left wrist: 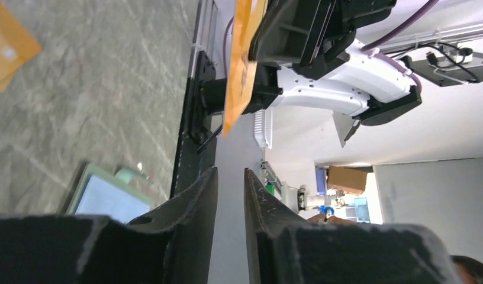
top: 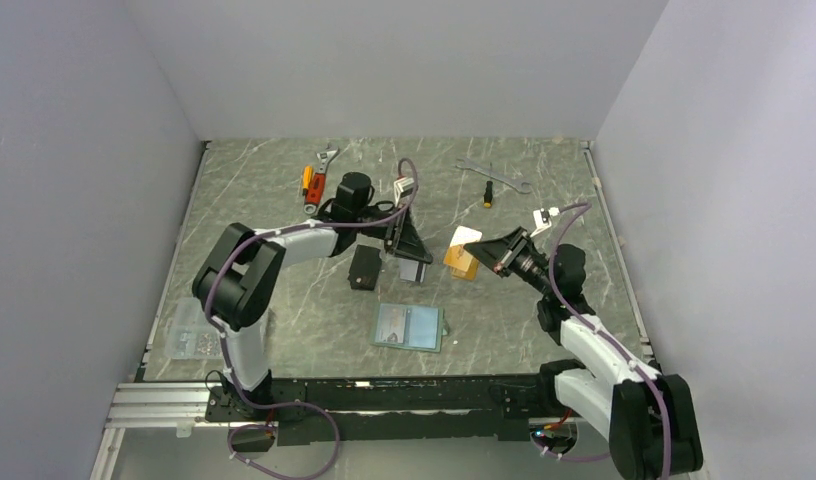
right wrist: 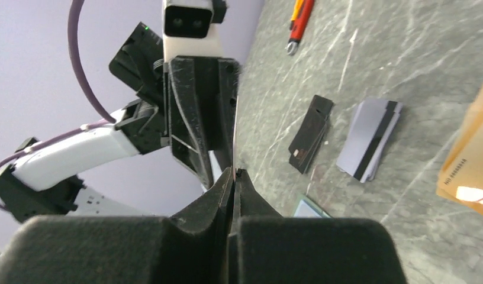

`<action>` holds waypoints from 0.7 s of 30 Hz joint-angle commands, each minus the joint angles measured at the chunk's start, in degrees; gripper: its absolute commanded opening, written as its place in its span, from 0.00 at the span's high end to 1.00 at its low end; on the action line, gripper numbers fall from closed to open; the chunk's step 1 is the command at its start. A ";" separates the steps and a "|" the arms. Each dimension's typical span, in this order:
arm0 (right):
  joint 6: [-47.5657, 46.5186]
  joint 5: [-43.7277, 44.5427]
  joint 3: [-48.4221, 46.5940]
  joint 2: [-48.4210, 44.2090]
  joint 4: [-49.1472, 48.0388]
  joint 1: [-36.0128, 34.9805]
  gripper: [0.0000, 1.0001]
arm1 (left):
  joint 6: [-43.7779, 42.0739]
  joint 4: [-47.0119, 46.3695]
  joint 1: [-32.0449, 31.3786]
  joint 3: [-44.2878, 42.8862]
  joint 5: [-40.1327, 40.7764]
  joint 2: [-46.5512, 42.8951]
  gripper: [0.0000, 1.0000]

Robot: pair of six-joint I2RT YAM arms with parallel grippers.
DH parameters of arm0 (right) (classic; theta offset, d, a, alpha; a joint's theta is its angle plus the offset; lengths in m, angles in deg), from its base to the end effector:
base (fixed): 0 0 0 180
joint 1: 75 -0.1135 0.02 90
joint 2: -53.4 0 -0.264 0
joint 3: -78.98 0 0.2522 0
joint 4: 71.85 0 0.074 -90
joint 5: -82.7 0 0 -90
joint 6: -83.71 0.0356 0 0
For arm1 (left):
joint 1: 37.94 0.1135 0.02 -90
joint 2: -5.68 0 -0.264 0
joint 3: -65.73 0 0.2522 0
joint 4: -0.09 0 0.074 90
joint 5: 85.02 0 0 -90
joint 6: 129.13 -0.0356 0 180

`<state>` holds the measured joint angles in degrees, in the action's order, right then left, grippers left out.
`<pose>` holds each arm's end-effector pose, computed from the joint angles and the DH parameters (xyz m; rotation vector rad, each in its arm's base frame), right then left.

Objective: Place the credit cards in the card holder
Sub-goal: Turn over the card slot in the card holder.

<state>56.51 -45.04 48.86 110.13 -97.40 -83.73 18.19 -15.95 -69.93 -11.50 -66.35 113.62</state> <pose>0.1971 0.0523 0.2194 0.2656 1.7796 1.4519 0.3220 -0.2409 0.2142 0.6374 2.1770 -2.0895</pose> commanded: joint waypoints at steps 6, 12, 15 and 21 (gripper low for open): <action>-8.38 2.63 -1.27 -7.33 20.91 -0.71 1.00 | -44.50 48.82 3.75 -0.91 4.14 -7.73 0.61; -14.20 14.86 -3.95 -9.33 36.92 -15.98 1.00 | -63.33 62.08 3.47 0.02 21.97 -8.38 0.59; -15.46 20.64 -4.44 -7.77 42.20 -22.05 1.00 | -67.07 62.84 2.28 2.04 28.54 -9.55 0.58; -16.09 25.10 -3.39 -6.55 45.61 -26.74 1.00 | -69.76 62.56 -3.60 4.49 39.40 -11.30 0.59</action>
<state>42.22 -25.45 46.56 103.24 -55.87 -109.19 -45.57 44.88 -69.56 -7.93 -36.36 105.25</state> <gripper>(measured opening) 0.010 0.416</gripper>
